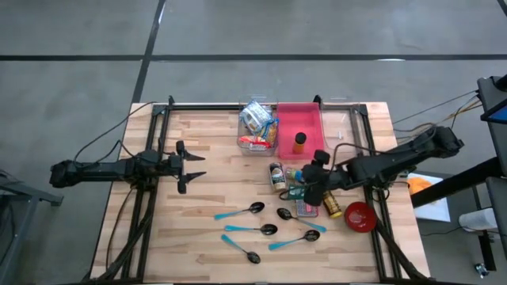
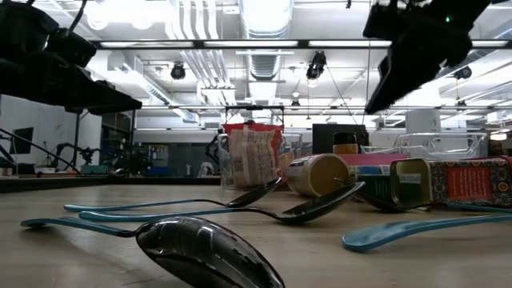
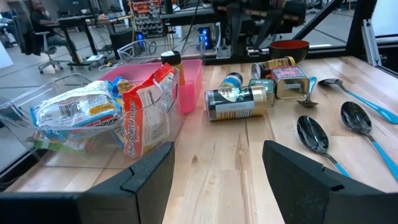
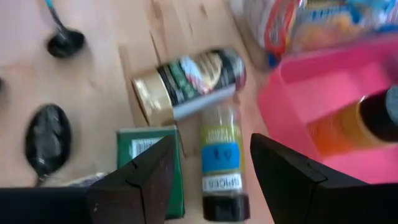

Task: Pick & Place Food Item
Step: Put the green spice bottle into the pink bin

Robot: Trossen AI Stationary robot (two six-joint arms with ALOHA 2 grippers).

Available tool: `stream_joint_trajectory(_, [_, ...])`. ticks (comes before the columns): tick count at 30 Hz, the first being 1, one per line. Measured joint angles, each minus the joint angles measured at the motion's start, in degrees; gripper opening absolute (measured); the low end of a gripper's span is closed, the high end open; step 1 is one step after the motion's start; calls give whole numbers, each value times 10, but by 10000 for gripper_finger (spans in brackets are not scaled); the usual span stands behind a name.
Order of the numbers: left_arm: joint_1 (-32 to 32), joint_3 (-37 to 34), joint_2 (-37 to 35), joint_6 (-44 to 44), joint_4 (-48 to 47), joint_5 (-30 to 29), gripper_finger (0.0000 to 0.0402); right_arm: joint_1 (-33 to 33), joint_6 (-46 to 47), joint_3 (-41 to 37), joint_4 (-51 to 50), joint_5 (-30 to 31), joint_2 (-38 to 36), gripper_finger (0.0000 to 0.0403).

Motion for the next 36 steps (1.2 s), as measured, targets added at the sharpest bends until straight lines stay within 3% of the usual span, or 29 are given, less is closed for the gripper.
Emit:
stream_joint_trajectory(9, [0, 0, 0, 1, 0, 0, 244, -16, 25, -1, -45, -46, 14, 206])
stream_joint_trajectory(18, [0, 0, 0, 1, 0, 0, 244, -74, 29, -26, -51, -52, 11, 205])
stream_joint_trajectory(24, [0, 0, 0, 1, 0, 0, 244, -84, 10, -48, -28, -87, 10, 206])
stream_joint_trajectory(36, [0, 0, 0, 1, 0, 0, 244, -85, -8, -116, 80, -90, 11, 206])
